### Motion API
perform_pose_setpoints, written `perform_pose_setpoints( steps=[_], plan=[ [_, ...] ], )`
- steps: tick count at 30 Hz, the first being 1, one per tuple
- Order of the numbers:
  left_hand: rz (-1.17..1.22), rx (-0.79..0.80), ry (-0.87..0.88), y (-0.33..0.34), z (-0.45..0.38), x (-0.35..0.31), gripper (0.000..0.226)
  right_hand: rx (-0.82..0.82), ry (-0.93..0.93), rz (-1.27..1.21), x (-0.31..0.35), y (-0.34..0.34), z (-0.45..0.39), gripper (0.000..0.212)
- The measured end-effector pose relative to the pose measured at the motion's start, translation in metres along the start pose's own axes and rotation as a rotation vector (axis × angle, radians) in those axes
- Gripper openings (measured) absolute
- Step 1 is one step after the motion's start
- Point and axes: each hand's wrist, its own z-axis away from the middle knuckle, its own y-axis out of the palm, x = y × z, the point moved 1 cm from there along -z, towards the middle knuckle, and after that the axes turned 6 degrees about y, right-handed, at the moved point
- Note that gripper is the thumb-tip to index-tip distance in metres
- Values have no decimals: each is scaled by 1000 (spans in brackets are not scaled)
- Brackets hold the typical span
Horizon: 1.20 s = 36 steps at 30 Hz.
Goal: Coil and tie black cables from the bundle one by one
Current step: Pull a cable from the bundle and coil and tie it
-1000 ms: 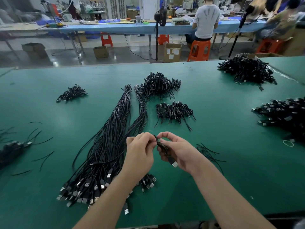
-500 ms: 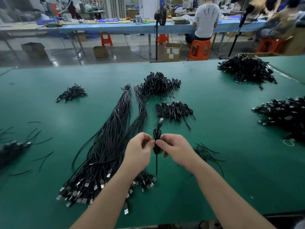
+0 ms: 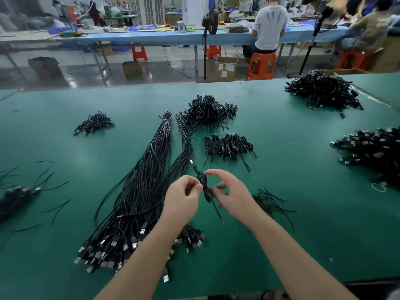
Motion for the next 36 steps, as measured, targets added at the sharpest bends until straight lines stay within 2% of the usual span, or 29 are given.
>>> perform_pose_setpoints(
  steps=[1,3,6,8,10,13,15,17,19,22,24,26,29,31,33,36],
  plan=[
    [71,25,-71,1,-2,2,14,4,-99,89,0,-1,1,41],
    [209,57,-151,2,-3,2,15,23,-188,144,-2,1,0,35],
    [260,29,-139,2,-2,2,16,11,-108,59,-3,3,-2,14],
    [221,2,-99,3,-2,2,16,73,7,-77,-2,5,-2,10],
    [162,-26,-31,4,-2,1,18,181,150,-298,0,6,-1,19],
    [-68,-99,224,5,6,-1,25,351,391,-647,5,5,0,24],
    [-219,-140,375,6,11,0,24,400,478,-733,7,4,-1,24],
    [-248,-156,398,6,11,3,22,364,468,-699,5,3,-2,20],
    [-186,-154,322,4,8,5,23,256,362,-542,1,3,-2,14],
    [-29,-175,141,2,2,8,22,85,45,-33,-4,0,1,38],
    [90,-175,0,2,-1,11,18,11,-154,169,-4,2,3,44],
    [196,-143,-92,5,-1,13,18,-32,-254,206,-5,6,3,38],
    [276,-90,-124,8,3,11,18,-86,-258,217,-5,9,1,27],
    [252,-70,-74,7,4,9,18,-67,-162,126,-4,9,1,17],
    [81,-58,91,5,5,6,21,-3,-59,-45,-3,10,1,3],
    [-239,-69,369,6,9,2,20,84,32,-254,-2,9,2,13]
  ],
)
